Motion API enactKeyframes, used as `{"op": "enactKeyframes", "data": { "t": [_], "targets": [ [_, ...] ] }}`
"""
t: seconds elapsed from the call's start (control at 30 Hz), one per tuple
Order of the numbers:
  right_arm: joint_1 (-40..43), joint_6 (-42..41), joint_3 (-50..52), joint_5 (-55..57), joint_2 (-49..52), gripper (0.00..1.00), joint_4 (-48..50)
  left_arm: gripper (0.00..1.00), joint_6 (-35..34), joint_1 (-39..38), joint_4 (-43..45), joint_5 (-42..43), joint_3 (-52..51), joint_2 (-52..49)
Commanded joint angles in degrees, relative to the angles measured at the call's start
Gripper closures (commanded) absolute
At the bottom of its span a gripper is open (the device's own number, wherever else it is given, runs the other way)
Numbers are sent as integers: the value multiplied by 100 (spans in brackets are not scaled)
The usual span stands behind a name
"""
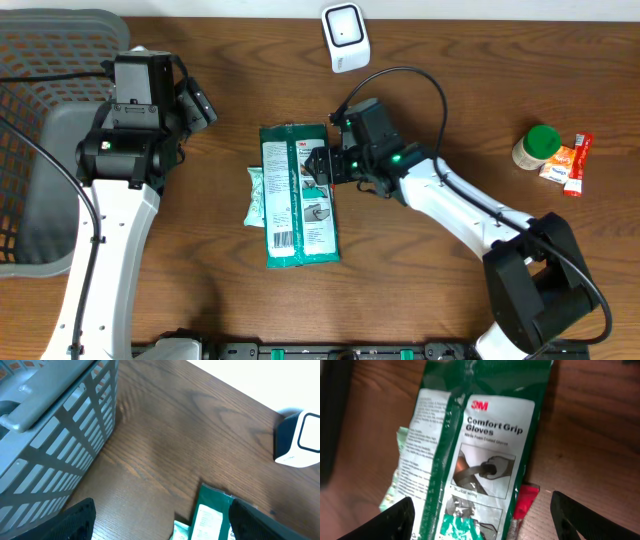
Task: Scan the item barcode
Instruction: 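Lift and rotate the green gloves pack with the right gripper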
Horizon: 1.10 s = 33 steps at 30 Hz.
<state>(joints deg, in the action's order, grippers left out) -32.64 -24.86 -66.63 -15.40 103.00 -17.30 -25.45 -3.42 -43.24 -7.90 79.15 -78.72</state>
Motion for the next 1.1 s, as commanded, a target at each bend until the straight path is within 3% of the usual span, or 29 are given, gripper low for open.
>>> {"op": "enactKeyframes", "data": {
  "t": [0.0,0.27,0.4,0.67,0.93,1.07],
  "targets": [
    [-251,160,-11,763,155,16,37,15,35,20,0,-94,68,-7],
    [-610,179,-11,1115,721,15,376,15,35,20,0,-94,68,-7],
    [-640,177,-11,1825,748,19,46,15,35,20,0,-94,68,-7],
    [-367,179,-13,2990,713,14,-901,15,35,20,0,-94,68,-7],
    [188,173,-13,3010,702,11,-1427,15,35,20,0,-94,68,-7],
    [470,-111,-13,2396,702,11,-1596,15,35,20,0,-94,68,-7]
  ]
}}
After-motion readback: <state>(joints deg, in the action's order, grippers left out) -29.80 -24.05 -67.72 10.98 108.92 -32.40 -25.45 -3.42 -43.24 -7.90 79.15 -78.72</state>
